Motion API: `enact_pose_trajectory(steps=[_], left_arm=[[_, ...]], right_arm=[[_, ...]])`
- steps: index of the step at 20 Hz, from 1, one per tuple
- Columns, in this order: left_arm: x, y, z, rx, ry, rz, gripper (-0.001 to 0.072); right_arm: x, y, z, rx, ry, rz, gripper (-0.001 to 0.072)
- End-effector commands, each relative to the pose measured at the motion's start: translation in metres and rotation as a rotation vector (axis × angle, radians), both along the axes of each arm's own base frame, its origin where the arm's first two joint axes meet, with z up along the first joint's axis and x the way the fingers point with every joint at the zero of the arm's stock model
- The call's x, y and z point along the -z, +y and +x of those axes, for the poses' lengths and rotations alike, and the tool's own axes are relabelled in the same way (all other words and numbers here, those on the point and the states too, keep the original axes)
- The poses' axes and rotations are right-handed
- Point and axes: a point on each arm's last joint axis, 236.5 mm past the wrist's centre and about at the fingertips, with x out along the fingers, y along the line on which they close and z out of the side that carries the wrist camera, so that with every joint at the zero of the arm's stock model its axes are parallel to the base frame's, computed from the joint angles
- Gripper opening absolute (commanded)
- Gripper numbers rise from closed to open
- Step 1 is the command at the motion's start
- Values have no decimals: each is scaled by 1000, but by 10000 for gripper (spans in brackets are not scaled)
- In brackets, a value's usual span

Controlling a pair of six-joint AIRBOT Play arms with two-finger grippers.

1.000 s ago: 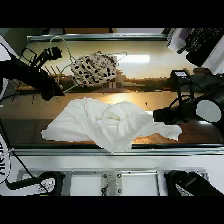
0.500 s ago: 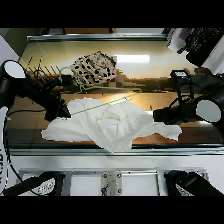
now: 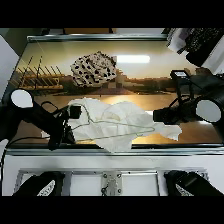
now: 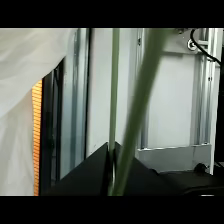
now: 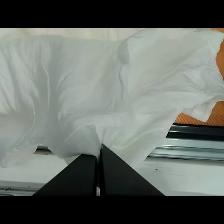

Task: Fold the clothes and pants, and hang the long-sleeved shirts on hangers.

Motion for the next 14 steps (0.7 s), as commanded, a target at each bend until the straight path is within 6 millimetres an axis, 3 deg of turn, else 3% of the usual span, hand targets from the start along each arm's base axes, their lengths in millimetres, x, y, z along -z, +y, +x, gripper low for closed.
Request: enact_pose_trajectory(steps=[1,4,7,14], left_arm=[[13,-12,-15,-15,21,24,8],[13,-26,10,-108,-58,14,9],[12,-29,20,-149,-57,19,8],[31,-51,1,-77,100,60,8]], right_arm=[[0,2,-1,-3,4,6,14],[0,2,-1,-3,4,6,14],[0,2,-1,-3,4,6,14],[0,1,-3,-2,10,3,14]])
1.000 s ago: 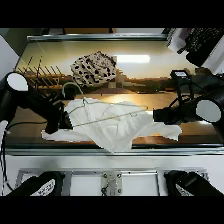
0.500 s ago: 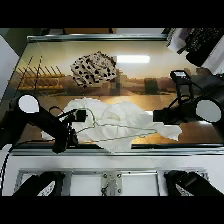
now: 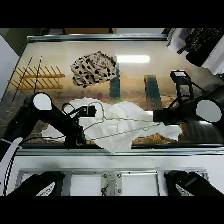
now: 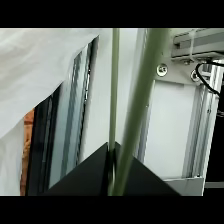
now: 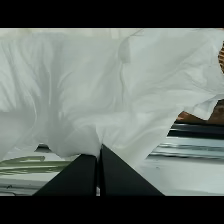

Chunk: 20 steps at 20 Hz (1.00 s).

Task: Fold the clothes and pants, and hang the long-sleeved shirts on hangers.

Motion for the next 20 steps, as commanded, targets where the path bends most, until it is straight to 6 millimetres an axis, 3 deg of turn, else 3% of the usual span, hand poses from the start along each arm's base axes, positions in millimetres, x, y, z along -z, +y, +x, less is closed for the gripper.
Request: enact_pose_trajectory(steps=[1,10,15,20], left_arm=[[9,-10,-3,2,43,20,8],[12,-15,18,-74,-30,12,8],[12,-3,32,-173,-17,22,8],[11,-6,28,-153,-13,21,8]], right_arm=[[0,0,-1,-1,1,0,14],[0,0,-1,-1,2,0,14],[0,0,-1,-1,1,0,14],[0,0,-1,-1,1,0,13]])
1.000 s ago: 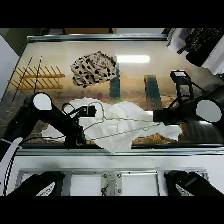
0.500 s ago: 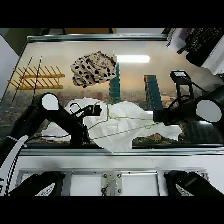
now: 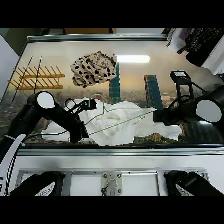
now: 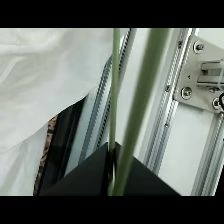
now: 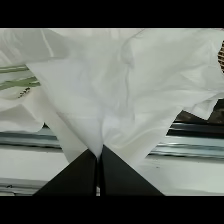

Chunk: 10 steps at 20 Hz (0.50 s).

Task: Fold the clothes and pants, and hang the long-sleeved shirts on hangers.

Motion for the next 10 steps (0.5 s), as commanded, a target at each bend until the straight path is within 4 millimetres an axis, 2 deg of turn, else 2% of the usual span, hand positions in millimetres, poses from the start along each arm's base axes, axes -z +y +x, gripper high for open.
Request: enact_pose_trajectory(steps=[1,6,8,10], left_arm=[[0,-3,-3,14,2,0,8],[1,-25,-8,102,-62,-25,9],[0,-36,1,84,-103,-53,8],[0,-49,2,63,-72,-100,9]], right_arm=[[0,0,0,-1,-1,1,13],[-6,2,3,-39,-24,1,14],[-17,4,7,-38,-53,15,14],[-31,6,11,-41,-87,33,12]])
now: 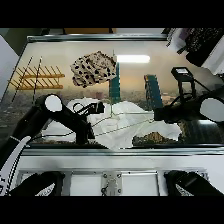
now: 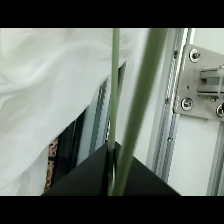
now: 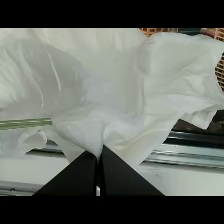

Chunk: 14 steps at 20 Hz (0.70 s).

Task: Fold the clothes and pants, and hang the long-sleeved shirts on hangers.

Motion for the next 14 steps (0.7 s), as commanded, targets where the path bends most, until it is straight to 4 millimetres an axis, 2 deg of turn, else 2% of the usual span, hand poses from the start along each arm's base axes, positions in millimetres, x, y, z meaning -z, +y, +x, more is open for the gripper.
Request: enact_pose_trajectory(steps=[1,4,7,10,14], left_arm=[[1,-21,4,-17,17,-67,8],[7,-32,7,-37,63,-95,8],[8,-37,16,-70,52,-115,8],[8,-38,20,-77,38,-118,8],[9,-38,20,-77,37,-117,8]], right_arm=[[-20,6,5,-27,-49,29,13],[-33,15,4,-44,-67,73,13],[-37,31,2,-94,-51,120,12],[-35,58,0,-155,-46,165,12],[-43,110,5,-273,-135,232,12]])
